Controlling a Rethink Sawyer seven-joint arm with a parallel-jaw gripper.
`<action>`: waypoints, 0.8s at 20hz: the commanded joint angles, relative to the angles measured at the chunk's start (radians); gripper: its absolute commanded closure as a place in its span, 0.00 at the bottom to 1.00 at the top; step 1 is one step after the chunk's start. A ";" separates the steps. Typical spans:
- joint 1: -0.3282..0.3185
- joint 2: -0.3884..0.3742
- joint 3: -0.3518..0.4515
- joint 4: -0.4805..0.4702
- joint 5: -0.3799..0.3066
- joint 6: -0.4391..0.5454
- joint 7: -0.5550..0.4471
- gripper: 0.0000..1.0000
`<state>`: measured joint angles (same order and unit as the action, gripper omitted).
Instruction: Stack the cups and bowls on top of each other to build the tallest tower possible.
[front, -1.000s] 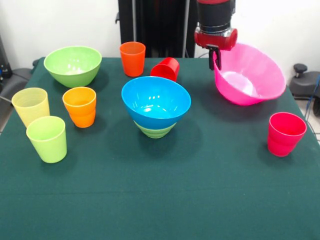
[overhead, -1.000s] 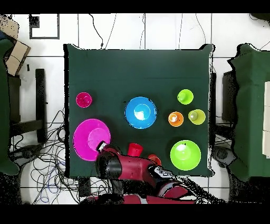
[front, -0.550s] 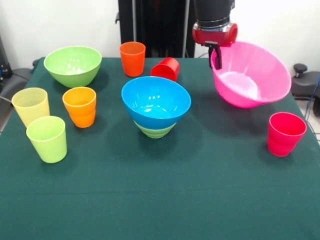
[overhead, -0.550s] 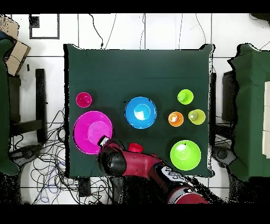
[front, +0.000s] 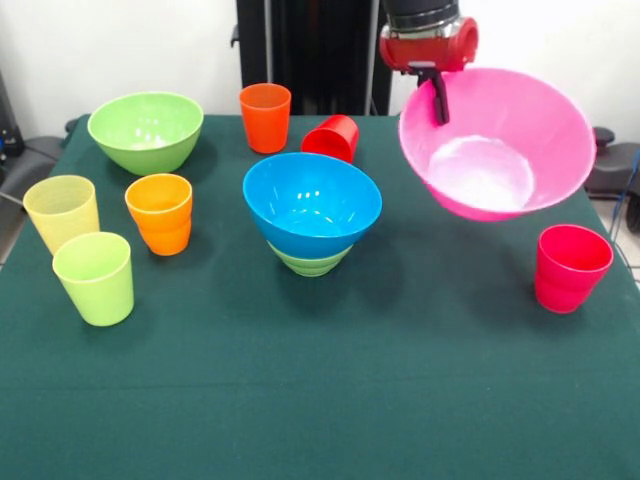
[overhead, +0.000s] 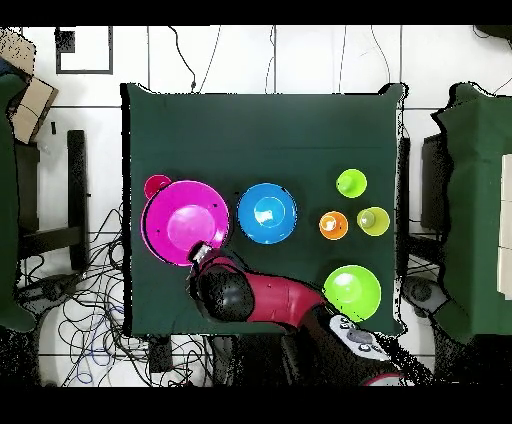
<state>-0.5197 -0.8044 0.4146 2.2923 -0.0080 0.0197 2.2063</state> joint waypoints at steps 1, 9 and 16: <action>-0.061 -0.090 0.203 0.034 0.061 0.108 0.141 1.00; -0.108 -0.160 0.267 0.041 0.089 0.167 0.123 1.00; -0.142 -0.195 0.225 0.034 0.066 0.181 0.081 1.00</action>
<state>-0.6329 -0.9615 0.5969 2.2989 0.0311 0.0639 2.2063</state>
